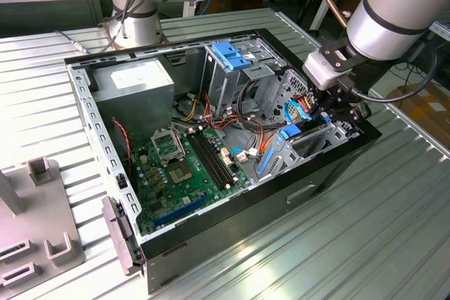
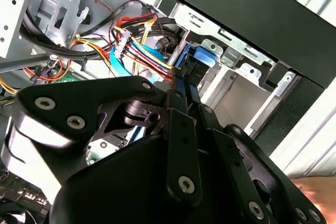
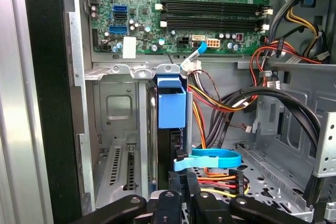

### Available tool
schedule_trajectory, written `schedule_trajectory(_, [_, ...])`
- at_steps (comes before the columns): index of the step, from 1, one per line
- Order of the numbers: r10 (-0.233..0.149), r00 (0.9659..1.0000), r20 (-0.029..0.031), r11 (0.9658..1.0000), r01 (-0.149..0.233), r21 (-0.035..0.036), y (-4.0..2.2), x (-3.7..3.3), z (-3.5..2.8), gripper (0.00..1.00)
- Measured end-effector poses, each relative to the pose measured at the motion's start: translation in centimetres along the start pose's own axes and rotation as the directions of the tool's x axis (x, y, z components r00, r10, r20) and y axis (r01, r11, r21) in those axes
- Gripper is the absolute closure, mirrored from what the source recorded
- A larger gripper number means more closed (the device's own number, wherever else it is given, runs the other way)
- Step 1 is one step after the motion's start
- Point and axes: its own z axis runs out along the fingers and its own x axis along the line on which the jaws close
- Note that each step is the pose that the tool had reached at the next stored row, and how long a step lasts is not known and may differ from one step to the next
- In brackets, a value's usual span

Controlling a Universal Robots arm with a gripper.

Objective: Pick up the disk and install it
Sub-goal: 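Insert the second disk wire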

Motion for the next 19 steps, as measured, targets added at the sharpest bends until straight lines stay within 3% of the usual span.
schedule_trajectory(5, [0.0, 1.0, -0.0001, 1.0, 0.0, 0.0, 0.08, 0.24, 0.46, 0.84])
schedule_trajectory(11, [0.0, 1.0, 0.0006, 1.0, 0.0, 0.0, 0.1, 0.25, 0.55, 0.83])
schedule_trajectory(12, [0.0, 1.0, 0.0003, 1.0, 0.0, 0.0, 0.1, 0.25, 0.55, 0.76])
schedule_trajectory(15, [0.0, 1.0, 0.0001, 1.0, 0.0, 0.0, 0.09, 0.25, 0.51, 0.76])
schedule_trajectory(19, [0.0, 1.0, 0.0002, 1.0, 0.0, 0.0, -0.17, 0.06, -0.8, 0.76])
